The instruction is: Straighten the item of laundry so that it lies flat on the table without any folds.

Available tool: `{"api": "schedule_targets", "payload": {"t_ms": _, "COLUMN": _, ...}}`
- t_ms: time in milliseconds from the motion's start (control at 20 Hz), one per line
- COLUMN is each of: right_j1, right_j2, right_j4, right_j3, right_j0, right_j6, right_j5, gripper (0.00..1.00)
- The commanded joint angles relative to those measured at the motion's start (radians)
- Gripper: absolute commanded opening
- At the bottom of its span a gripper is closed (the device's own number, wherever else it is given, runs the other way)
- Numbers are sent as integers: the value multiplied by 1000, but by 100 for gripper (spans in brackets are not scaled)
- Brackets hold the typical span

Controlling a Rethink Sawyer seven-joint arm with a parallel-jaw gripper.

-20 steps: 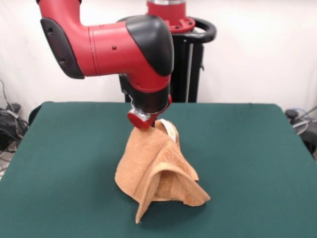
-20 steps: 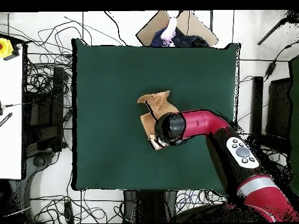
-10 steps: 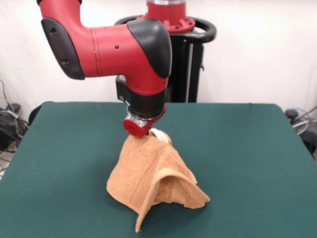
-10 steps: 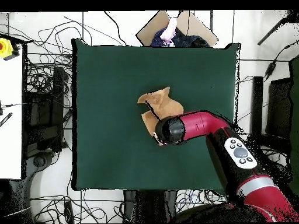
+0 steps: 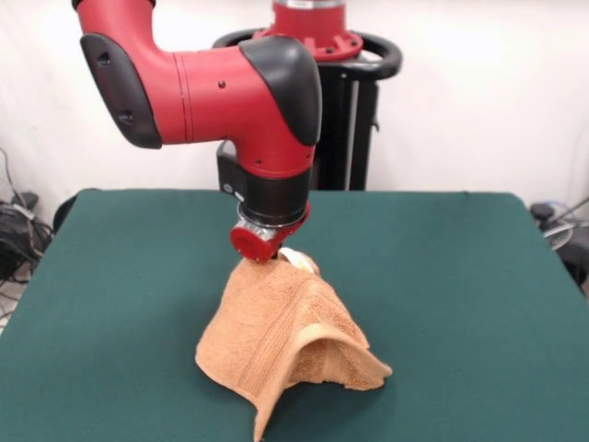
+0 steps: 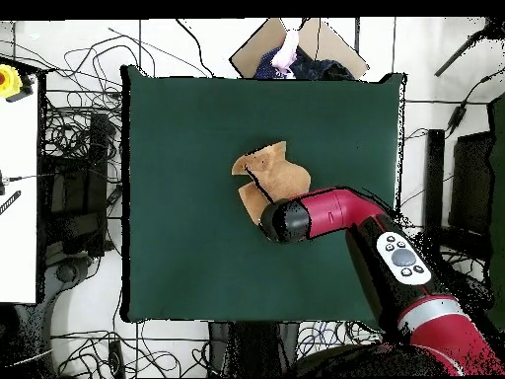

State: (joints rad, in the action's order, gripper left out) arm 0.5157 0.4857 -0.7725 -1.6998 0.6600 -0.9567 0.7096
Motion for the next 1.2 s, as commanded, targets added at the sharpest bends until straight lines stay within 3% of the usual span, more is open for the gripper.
{"api": "schedule_targets", "payload": {"t_ms": 50, "right_j1": -1, "right_j2": -14, "right_j4": -27, "right_j3": 39, "right_j0": -34, "right_j6": -86, "right_j5": -65, "gripper": 0}}
{"api": "schedule_targets", "payload": {"t_ms": 650, "right_j1": -4, "right_j2": -14, "right_j4": -26, "right_j3": 34, "right_j0": -18, "right_j6": -78, "right_j5": -68, "gripper": 0}}
{"api": "schedule_targets", "payload": {"t_ms": 700, "right_j1": -4, "right_j2": -16, "right_j4": -27, "right_j3": 36, "right_j0": -19, "right_j6": -80, "right_j5": -69, "gripper": 100}}
{"api": "schedule_targets", "payload": {"t_ms": 1200, "right_j1": 39, "right_j2": 4, "right_j4": 0, "right_j3": 3, "right_j0": -1, "right_j6": -63, "right_j5": -54, "gripper": 100}}
